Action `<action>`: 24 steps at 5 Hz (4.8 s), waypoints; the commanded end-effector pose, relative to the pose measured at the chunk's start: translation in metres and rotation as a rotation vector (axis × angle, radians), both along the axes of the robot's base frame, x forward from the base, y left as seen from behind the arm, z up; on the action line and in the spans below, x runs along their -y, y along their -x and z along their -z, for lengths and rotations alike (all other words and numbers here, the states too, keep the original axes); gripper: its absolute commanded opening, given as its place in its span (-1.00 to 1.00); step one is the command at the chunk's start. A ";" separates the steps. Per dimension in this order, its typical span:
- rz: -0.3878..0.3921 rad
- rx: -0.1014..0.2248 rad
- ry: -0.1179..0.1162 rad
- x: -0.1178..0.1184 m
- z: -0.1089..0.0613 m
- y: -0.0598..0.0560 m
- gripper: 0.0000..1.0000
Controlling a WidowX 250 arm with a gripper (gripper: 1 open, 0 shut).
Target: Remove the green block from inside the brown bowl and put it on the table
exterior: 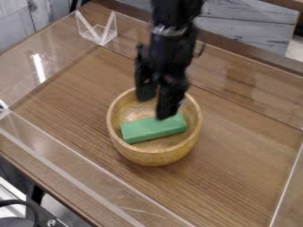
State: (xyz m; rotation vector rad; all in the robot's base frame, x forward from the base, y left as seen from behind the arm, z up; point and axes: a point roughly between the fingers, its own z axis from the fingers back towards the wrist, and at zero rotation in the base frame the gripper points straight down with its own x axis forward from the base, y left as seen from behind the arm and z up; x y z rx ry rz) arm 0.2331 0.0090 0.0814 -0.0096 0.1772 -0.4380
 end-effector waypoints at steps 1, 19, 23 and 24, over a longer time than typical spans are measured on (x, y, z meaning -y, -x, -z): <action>0.100 0.084 -0.020 -0.007 -0.005 -0.001 1.00; -0.018 -0.026 0.165 0.004 0.021 0.026 -1.00; -0.044 -0.075 0.215 0.023 0.000 0.034 -1.00; -0.044 -0.077 0.226 0.028 -0.004 0.034 -1.00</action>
